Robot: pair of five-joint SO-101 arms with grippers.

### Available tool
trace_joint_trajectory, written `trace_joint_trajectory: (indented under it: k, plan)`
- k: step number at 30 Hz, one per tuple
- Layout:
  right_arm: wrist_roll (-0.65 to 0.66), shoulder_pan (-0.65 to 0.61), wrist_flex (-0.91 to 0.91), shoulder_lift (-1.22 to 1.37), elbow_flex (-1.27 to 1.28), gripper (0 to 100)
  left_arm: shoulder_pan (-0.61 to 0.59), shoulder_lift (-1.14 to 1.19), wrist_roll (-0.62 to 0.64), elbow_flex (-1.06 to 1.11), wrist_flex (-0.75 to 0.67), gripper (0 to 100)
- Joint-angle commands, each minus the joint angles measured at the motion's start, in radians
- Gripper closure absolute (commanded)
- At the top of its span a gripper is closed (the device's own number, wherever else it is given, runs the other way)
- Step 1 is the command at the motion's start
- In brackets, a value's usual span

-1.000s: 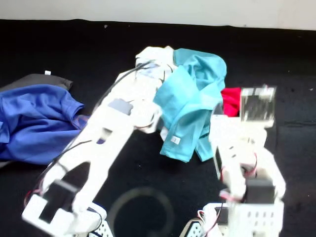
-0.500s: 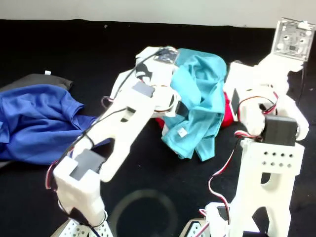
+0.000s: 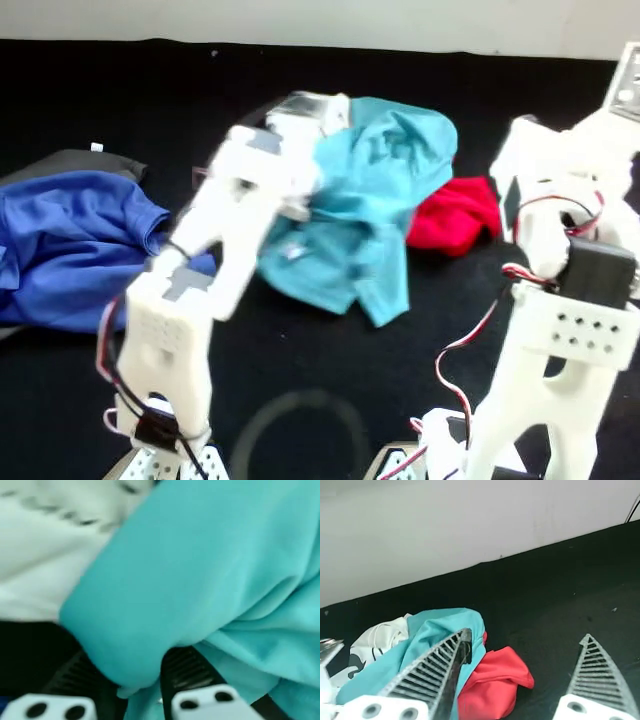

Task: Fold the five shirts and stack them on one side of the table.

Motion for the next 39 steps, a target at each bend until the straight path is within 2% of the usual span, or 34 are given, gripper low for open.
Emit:
trace_joint_trajectory:
  k: [1,6,10,15,19,22,27,33,37,39]
  plan:
    - [-0.008,0.012,0.001,-0.001,-0.051,67.4,-0.185,-0.051,-0.009,-0.18,0.199,99]
    - [-0.008,0.007,-0.005,0.002,-0.054,67.4,-0.387,-0.176,-0.018,-0.41,0.379,99]
    - [-0.008,0.007,-0.005,0.001,-0.056,67.4,-0.552,-0.266,-0.092,-0.498,0.433,99]
    - [-0.008,0.007,-0.005,0.001,-0.058,67.4,-0.796,-0.383,-0.103,-0.561,0.408,99]
    - [-0.008,0.007,-0.005,0.001,-0.053,67.4,-0.984,-0.446,-0.144,-0.645,0.299,99]
    - [-0.008,0.007,-0.005,0.001,-0.051,67.4,-1.082,-0.461,-0.192,-0.68,0.224,99]
    - [-0.008,0.005,-0.005,-0.001,-0.053,67.4,-1.133,-0.437,-0.308,-0.61,0.218,99]
    - [-0.008,-0.022,-0.002,-0.001,-0.051,67.4,-1.13,-0.289,-0.371,-0.449,0.198,98]
    - [-0.008,-0.041,-0.001,-0.001,-0.05,67.4,-1.136,-0.193,-0.367,-0.446,0.215,87]
    - [-0.008,-0.041,-0.001,-0.001,-0.05,67.4,-1.136,-0.194,-0.367,-0.464,0.273,80]
